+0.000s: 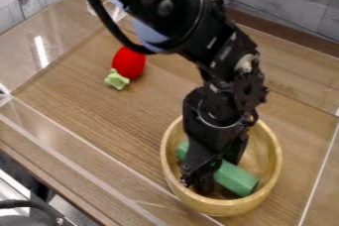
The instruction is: Put the green stick in the brown bowl
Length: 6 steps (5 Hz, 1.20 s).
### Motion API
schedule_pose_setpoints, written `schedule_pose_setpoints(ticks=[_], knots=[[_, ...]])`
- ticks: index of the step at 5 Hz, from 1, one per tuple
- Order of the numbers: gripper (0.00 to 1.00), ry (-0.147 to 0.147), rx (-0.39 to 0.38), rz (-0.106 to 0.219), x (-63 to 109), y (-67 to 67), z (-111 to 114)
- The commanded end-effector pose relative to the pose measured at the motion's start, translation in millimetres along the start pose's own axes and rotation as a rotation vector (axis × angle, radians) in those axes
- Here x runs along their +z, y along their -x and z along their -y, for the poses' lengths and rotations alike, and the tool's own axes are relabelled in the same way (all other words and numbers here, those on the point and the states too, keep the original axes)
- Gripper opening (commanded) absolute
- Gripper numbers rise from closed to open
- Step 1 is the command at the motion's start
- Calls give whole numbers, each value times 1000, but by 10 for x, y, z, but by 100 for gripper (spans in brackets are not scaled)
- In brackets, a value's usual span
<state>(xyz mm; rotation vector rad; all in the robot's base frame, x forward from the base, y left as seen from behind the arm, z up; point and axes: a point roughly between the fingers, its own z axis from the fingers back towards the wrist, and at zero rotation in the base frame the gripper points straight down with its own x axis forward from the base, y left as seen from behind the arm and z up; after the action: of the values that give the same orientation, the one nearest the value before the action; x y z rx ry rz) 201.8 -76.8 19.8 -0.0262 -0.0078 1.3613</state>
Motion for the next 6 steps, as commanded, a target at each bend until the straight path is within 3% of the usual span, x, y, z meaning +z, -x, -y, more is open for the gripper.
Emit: schedule_pose_setpoints(ticks=[1,3,5,6], knots=[[0,0,-26,6,53,-32,10],[0,-2,-26,10,37,-48,54],[0,-2,60,12,148,-207,170],[0,-2,45,7,98,-106,169]])
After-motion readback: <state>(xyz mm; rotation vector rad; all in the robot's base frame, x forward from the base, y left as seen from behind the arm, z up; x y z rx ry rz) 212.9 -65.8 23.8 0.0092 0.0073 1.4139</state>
